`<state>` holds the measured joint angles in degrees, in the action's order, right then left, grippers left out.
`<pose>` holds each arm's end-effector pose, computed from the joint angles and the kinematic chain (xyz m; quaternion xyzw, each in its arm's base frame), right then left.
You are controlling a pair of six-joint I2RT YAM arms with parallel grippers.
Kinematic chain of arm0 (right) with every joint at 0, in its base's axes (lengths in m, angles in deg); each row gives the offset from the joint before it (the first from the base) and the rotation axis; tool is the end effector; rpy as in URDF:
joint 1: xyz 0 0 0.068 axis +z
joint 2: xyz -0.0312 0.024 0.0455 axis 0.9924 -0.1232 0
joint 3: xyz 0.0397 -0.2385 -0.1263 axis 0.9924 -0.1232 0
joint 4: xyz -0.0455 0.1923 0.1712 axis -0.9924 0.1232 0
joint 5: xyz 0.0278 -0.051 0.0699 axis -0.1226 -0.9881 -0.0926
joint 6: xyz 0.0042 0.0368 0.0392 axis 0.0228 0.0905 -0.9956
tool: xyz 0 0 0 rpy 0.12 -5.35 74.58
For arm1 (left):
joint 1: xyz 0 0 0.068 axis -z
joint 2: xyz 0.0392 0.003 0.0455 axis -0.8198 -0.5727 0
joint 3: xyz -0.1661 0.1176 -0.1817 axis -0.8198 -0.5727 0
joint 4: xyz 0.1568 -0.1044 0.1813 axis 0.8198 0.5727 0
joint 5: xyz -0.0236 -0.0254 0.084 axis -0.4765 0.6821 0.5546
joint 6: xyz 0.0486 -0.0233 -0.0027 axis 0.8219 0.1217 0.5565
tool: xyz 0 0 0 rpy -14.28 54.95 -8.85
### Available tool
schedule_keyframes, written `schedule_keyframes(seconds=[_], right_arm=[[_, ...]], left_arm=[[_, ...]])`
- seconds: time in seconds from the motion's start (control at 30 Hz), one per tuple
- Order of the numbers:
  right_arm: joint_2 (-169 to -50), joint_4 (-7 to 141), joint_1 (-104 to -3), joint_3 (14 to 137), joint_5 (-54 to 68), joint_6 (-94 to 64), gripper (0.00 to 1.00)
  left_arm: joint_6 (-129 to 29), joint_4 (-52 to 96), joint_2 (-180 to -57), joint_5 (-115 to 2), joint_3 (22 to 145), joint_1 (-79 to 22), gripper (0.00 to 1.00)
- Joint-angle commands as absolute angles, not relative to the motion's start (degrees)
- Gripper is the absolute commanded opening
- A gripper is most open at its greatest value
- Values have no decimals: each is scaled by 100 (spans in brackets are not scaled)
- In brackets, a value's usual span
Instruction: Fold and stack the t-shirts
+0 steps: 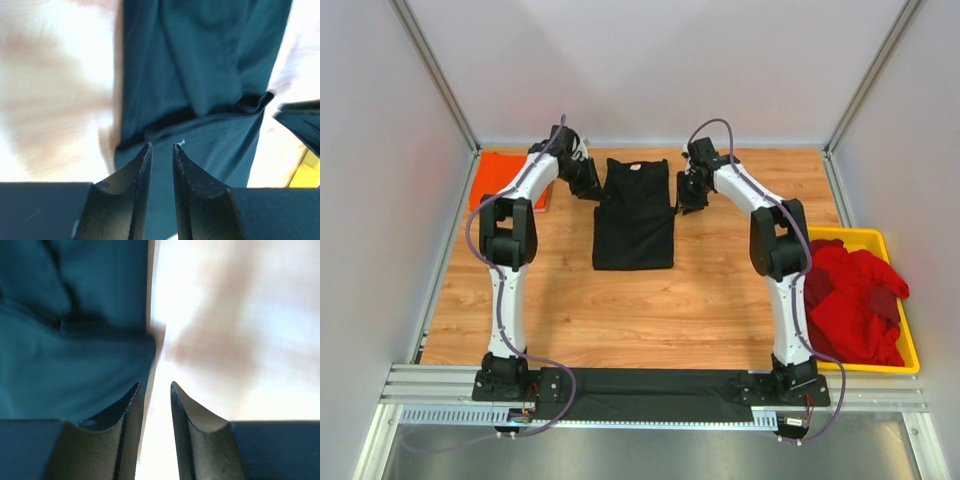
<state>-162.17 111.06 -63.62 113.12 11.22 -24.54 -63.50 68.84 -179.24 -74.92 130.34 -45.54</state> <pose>0.4685 0.1719 0.1786 -0.0486 0.9697 0.1624 0.1758 0.5018 -0.1006 0.1919 -0.0717 0.9415 -0.2867 0.1619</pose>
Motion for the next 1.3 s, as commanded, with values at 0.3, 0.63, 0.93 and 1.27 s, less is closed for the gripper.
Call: schedule_keyframes(seconds=[0.3,0.63,0.93,1.27], right_arm=[[-13556,10518,-5981,8443,1516,-2721,36],[-13476,9815,-5753,7388,1824,-2967,40],[-13792,9375,-5638,7115,1886,-3090,40],[-13749,9111,-5638,6720,1824,-3160,15]], left_arm=[[-6502,6573,-14492,-6647,9042,-4461,34],[-6670,5797,-14314,-7151,7845,-4171,39],[-6705,5525,-14710,-6860,7713,-4074,39],[-6731,5437,-15053,-6868,7695,-3960,29]])
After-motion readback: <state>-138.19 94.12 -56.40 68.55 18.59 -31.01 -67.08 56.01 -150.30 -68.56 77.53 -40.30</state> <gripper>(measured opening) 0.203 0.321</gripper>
